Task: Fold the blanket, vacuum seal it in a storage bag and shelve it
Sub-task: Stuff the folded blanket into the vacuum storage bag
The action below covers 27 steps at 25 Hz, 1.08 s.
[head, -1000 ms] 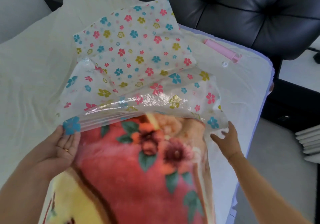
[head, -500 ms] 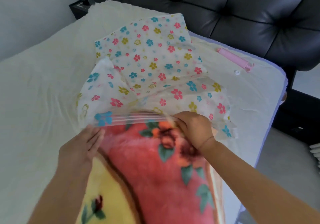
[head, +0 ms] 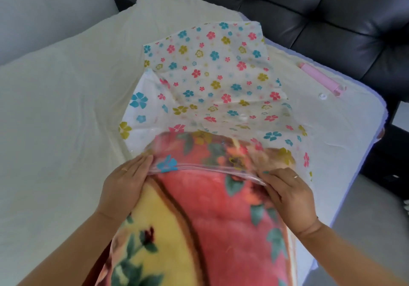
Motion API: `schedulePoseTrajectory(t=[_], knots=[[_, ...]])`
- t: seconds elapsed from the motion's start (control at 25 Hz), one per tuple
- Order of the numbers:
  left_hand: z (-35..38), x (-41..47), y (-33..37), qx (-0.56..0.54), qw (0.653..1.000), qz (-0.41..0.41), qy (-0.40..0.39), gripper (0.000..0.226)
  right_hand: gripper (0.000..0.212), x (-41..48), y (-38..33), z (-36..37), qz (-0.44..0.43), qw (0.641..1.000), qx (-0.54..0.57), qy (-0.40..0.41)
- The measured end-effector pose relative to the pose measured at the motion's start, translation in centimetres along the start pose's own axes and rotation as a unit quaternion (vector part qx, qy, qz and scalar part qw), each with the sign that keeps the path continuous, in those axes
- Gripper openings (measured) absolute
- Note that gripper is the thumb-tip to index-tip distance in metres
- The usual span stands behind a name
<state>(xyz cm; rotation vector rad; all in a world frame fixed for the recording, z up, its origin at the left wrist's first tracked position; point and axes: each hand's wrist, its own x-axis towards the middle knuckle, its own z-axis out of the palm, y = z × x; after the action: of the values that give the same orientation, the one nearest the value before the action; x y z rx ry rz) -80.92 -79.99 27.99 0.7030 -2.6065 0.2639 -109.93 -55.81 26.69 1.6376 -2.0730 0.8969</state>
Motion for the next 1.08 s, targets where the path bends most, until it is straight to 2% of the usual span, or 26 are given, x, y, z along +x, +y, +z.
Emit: schedulePoseTrajectory(t=[0.12, 0.24, 0.36, 0.56, 0.72, 0.84, 0.92, 1.0, 1.04, 1.08], knots=[[-2.1, -3.6, 1.0, -0.018, 1.000, -0.004, -0.009, 0.035, 0.041, -2.4, -2.4, -1.4, -0.005, 0.999, 0.027, -0.021], [-3.0, -5.4, 2.0, -0.055, 0.997, -0.050, 0.017, 0.037, 0.037, -4.2, -4.3, -2.3, 0.006, 0.999, 0.034, -0.024], [-3.0, -6.5, 1.2, -0.037, 0.997, -0.045, 0.047, 0.031, 0.027, -4.1, -5.6, -2.5, 0.003, 1.000, 0.021, -0.013], [-0.6, -9.9, -0.9, -0.013, 0.998, -0.063, 0.008, 0.036, 0.020, -4.6, -8.7, -2.0, -0.050, 0.998, 0.020, -0.037], [-0.8, -8.5, 0.5, -0.031, 0.999, -0.030, -0.006, 0.038, 0.039, -6.3, -6.8, -3.1, -0.001, 0.997, 0.022, -0.078], [-1.3, -9.4, 1.8, -0.120, 0.985, -0.115, -0.048, 0.048, 0.042, -4.3, -8.6, -4.9, 0.064, 0.987, 0.064, -0.134], [-1.5, -9.4, 2.8, -0.243, 0.937, -0.243, -0.056, 0.045, 0.040, -0.4, -12.2, -4.6, 0.108, 0.982, 0.085, -0.128], [-1.8, -8.4, 3.7, -0.393, 0.835, -0.385, -0.031, 0.032, 0.060, 3.2, -16.0, -2.3, 0.167, 0.972, 0.064, -0.150], [-2.2, -7.8, 4.1, -0.445, 0.786, -0.428, -0.016, 0.027, 0.072, 4.2, -17.7, -0.5, 0.183, 0.966, 0.026, -0.180], [-2.3, -7.4, 4.2, -0.468, 0.759, -0.453, 0.002, 0.023, 0.081, 4.3, -18.7, 1.3, 0.188, 0.957, -0.024, -0.218]])
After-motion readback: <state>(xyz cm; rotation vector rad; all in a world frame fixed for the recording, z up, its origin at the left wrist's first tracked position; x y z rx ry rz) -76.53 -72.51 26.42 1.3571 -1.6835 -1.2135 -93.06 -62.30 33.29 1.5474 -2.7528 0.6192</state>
